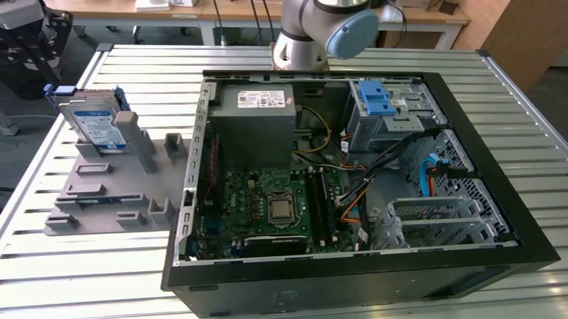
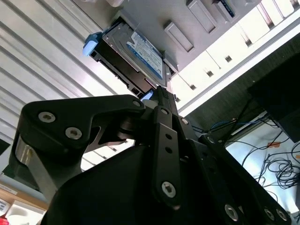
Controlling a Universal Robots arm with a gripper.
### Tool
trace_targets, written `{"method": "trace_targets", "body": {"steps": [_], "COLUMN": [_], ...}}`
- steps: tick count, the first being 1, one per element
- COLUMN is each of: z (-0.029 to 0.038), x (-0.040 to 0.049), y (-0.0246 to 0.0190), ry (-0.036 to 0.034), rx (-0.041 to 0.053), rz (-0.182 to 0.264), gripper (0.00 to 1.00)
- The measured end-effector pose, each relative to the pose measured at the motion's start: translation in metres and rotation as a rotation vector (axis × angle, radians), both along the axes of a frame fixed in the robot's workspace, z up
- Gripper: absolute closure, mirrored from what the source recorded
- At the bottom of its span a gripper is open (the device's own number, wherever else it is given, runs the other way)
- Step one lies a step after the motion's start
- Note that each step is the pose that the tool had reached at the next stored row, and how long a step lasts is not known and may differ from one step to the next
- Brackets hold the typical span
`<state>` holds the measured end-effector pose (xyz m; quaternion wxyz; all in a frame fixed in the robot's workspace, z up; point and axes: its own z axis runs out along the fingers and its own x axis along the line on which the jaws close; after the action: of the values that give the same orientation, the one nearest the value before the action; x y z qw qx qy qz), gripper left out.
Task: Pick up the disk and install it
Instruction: 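Pick up the disk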
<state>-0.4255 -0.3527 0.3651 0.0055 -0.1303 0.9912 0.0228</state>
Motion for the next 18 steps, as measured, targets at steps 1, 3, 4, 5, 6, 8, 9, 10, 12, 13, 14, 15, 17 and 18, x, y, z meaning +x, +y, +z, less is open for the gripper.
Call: {"method": "trace_targets", "body": {"steps": [1, 3, 4, 5, 6, 8, 9, 10, 12, 13, 14, 15, 17, 18], "z": [0.0, 0.0, 0.0, 0.0, 0.0, 0.0, 0.0, 0.0, 0.0, 0.0, 0.0, 0.0, 0.0, 0.0], "x": [0.0, 0.0, 0.0, 0.0, 0.0, 0.0, 0.0, 0.0, 0.0, 0.0, 0.0, 0.0, 0.0, 0.0], "y": [0.0, 0.0, 0.0, 0.0, 0.0, 0.0, 0.0, 0.0, 0.0, 0.0, 0.0, 0.0, 0.0, 0.0], "ry": [0.0, 0.0, 0.0001, 0.0, 0.0, 0.0, 0.0, 0.0, 0.0, 0.0, 0.0, 0.0, 0.0, -0.0001], "rx": [0.0, 0.0, 0.0, 0.0, 0.0, 0.0, 0.0, 0.0, 0.0, 0.0, 0.0, 0.0, 0.0, 0.0], "rz": [0.005, 0.015, 0.02, 0.025, 0.03, 0.041, 0.047, 0.052, 0.063, 0.068, 0.074, 0.079, 0.09, 0.096], "gripper": [0.89, 0.89, 0.89, 0.89, 0.89, 0.89, 0.89, 0.89, 0.89, 0.89, 0.89, 0.89, 0.89, 0.89]}}
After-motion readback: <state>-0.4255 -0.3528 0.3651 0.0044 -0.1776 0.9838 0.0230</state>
